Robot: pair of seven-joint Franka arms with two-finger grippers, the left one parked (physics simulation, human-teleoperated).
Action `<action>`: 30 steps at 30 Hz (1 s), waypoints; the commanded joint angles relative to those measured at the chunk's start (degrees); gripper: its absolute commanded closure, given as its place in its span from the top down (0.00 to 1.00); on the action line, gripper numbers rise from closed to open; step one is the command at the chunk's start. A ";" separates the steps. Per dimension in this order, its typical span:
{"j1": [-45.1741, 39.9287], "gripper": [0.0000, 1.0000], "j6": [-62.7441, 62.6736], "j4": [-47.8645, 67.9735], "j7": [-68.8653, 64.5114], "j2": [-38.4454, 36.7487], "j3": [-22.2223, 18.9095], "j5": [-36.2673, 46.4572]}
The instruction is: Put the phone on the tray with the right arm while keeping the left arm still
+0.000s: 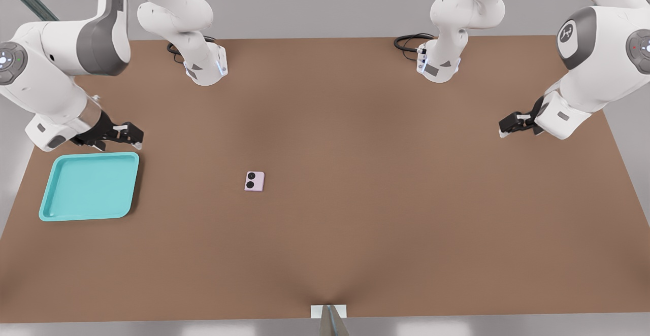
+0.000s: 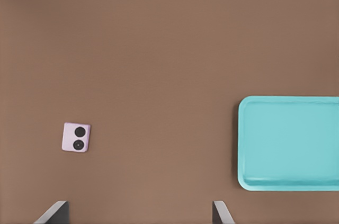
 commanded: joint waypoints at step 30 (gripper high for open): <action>15.39 1.00 38.64 -24.36 50.19 23.74 7.91 3.47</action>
